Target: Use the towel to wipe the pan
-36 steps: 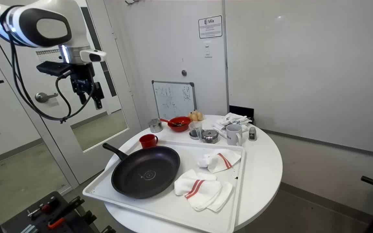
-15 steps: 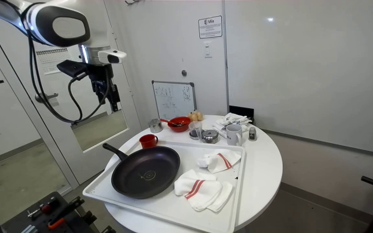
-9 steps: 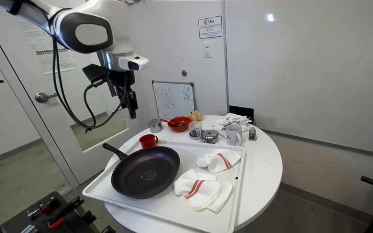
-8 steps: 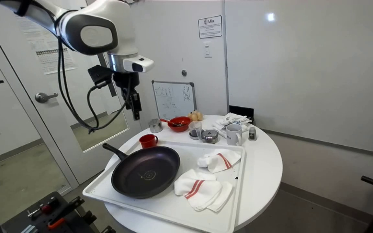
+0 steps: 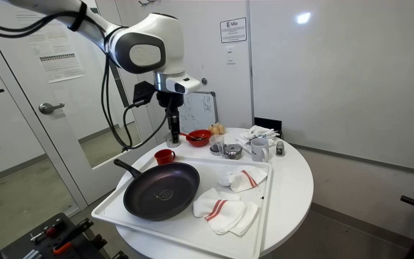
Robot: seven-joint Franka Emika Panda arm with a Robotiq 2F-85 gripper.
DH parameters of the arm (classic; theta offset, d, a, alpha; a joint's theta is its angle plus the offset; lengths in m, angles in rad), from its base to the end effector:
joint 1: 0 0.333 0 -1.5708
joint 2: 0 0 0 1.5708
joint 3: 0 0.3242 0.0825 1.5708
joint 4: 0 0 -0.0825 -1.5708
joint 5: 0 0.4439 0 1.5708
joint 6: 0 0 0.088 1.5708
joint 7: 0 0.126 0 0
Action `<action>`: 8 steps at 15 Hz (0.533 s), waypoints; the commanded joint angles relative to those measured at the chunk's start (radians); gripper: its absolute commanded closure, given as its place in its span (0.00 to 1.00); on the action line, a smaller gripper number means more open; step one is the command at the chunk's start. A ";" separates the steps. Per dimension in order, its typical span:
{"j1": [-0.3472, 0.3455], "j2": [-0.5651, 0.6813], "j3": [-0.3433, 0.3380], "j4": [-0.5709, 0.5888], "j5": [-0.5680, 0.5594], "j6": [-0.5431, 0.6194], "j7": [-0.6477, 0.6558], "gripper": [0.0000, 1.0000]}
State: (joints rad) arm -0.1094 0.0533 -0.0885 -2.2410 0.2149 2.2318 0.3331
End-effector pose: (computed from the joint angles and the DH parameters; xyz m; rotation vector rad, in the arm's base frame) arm 0.5584 -0.1022 0.2899 -2.8184 0.9788 0.1083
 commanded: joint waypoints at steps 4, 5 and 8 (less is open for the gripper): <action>-0.001 0.178 -0.037 0.143 0.011 -0.009 0.141 0.00; -0.001 0.196 -0.041 0.154 0.014 -0.008 0.152 0.00; 0.003 0.245 -0.058 0.190 -0.005 -0.002 0.186 0.00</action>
State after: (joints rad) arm -0.1114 0.2405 -0.1308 -2.1110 0.2169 2.2340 0.4782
